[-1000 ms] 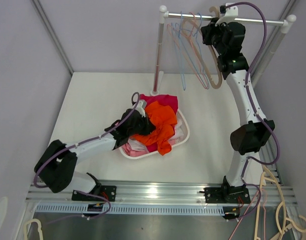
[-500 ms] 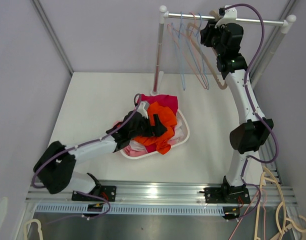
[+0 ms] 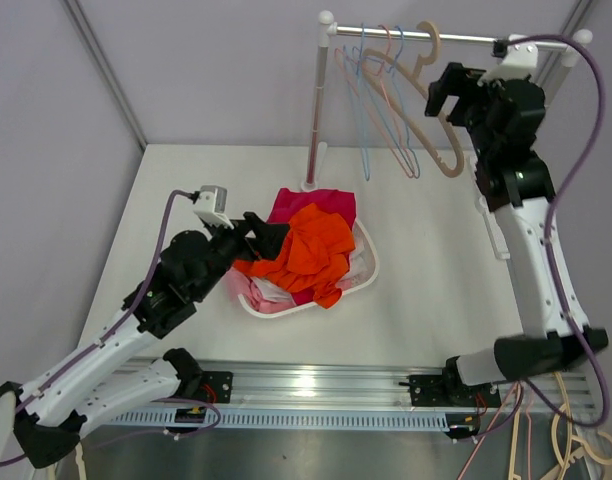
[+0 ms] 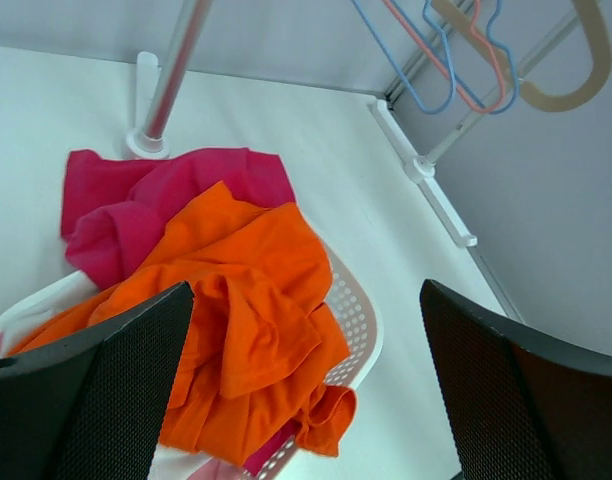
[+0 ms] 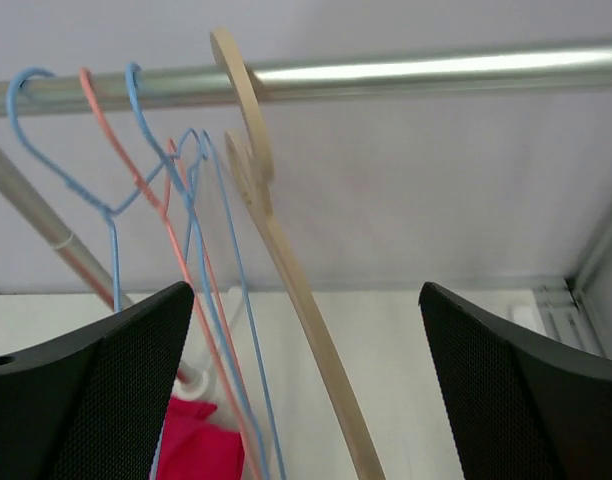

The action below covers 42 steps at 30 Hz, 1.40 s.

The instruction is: Remove the t-shirt from the hanger

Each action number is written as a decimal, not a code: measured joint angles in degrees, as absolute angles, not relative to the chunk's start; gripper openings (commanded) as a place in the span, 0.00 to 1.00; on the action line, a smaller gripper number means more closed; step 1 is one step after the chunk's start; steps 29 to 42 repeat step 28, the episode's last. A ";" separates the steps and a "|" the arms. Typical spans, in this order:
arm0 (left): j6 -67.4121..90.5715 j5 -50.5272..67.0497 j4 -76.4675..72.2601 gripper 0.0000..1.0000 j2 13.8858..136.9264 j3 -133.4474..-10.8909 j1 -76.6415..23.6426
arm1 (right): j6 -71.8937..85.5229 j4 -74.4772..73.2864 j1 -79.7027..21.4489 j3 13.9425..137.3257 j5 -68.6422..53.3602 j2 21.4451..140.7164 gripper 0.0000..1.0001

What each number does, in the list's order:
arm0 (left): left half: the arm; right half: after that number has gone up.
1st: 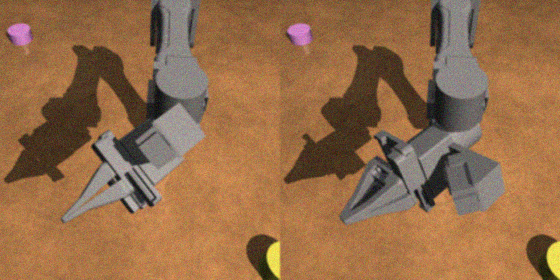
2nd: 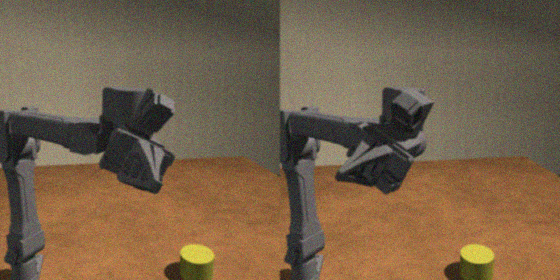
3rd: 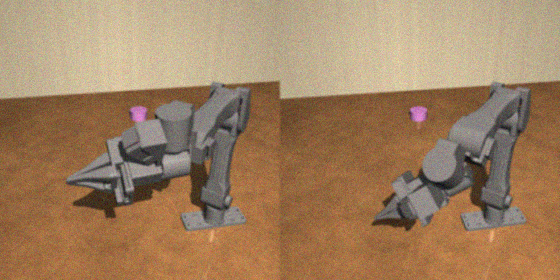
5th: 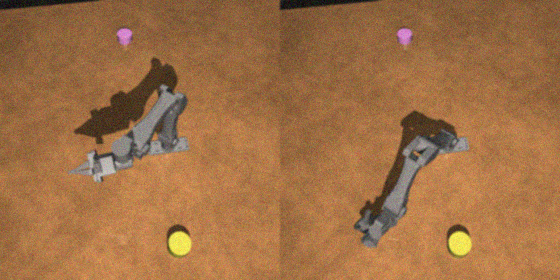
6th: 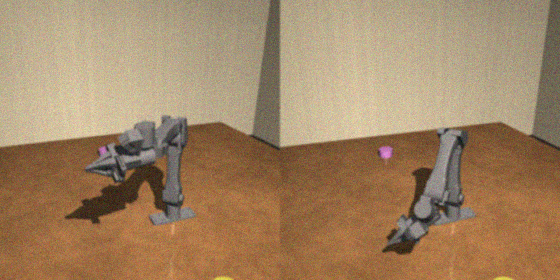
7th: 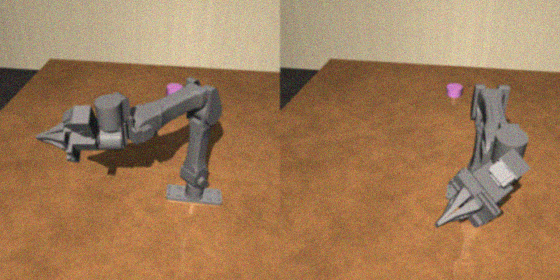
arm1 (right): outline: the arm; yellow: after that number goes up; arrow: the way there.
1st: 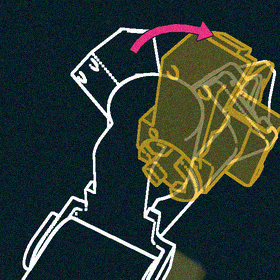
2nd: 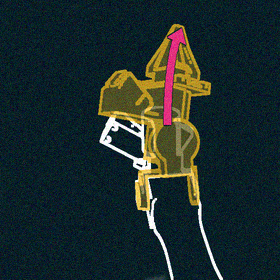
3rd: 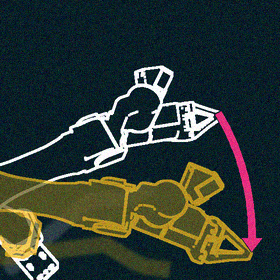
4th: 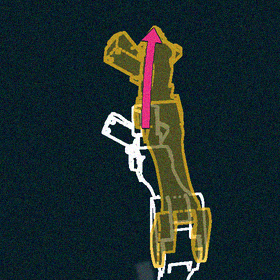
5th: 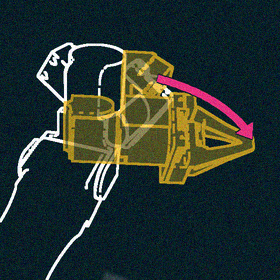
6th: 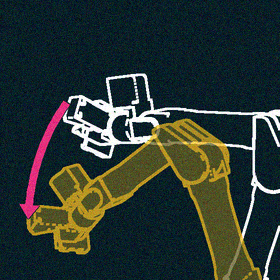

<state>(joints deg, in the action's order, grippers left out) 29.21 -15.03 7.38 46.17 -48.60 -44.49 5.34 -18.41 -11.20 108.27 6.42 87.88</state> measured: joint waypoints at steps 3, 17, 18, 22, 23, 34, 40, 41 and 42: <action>27.88 -15.86 11.73 0.99 43.51 -48.93 -44.53 | 6.02 -19.53 -11.20 98.85 9.91 75.99 0.99; 27.42 -14.09 20.40 1.00 27.46 -42.19 -44.62 | 17.28 -30.70 -11.49 60.60 4.60 33.06 0.99; 27.51 -13.76 20.99 1.00 27.03 -41.01 -44.62 | 18.04 -32.03 -11.49 58.11 3.90 31.24 1.00; 28.08 -13.30 23.33 0.99 23.11 -35.86 -44.64 | 19.86 -37.23 -11.53 53.15 1.72 25.76 0.99; 28.29 -13.30 23.81 0.99 22.09 -35.05 -44.64 | 20.12 -38.02 -11.53 52.97 1.32 25.06 0.99; 28.97 -13.19 24.82 1.00 20.05 -34.17 -44.64 | 21.02 -39.40 -11.53 52.71 0.08 24.29 0.99; 28.97 -13.19 24.82 1.00 20.05 -34.17 -44.64 | 21.02 -39.40 -11.53 52.71 0.08 24.29 0.99; 28.97 -13.19 24.82 1.00 20.05 -34.17 -44.64 | 21.02 -39.40 -11.53 52.71 0.08 24.29 0.99; 28.97 -13.19 24.82 1.00 20.05 -34.17 -44.64 | 21.02 -39.40 -11.53 52.71 0.08 24.29 0.99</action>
